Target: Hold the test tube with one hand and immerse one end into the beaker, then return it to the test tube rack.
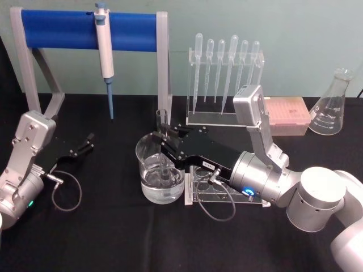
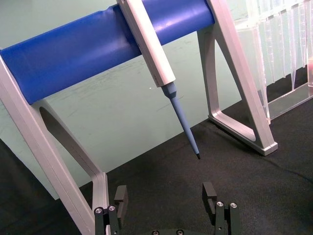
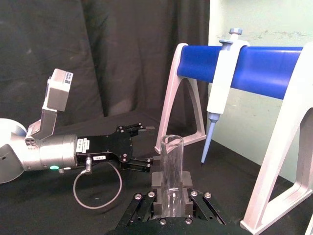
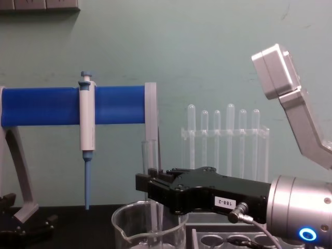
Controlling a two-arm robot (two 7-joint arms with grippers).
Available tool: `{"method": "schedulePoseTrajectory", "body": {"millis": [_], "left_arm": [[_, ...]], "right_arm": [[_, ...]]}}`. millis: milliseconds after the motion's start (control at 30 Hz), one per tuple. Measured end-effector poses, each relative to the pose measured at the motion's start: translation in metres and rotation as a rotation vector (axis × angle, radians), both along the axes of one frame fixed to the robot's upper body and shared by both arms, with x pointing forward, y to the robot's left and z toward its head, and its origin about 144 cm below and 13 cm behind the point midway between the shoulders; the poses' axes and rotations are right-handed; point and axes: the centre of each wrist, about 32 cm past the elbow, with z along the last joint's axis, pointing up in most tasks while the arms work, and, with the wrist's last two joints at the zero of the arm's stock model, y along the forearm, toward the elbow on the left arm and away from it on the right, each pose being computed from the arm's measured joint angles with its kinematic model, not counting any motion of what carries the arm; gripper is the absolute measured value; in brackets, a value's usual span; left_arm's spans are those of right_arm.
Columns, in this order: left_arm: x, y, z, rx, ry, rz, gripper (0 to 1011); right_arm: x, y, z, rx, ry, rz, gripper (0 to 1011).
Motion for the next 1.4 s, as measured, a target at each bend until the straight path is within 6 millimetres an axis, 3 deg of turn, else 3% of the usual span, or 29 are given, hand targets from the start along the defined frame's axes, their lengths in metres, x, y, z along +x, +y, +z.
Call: {"method": "schedulePoseTrajectory", "body": {"millis": [1400], "left_arm": [[0.0000, 0.0000, 0.0000, 0.000, 0.000, 0.000, 1000]], "right_arm": [[0.0000, 0.0000, 0.0000, 0.000, 0.000, 0.000, 226]]}}
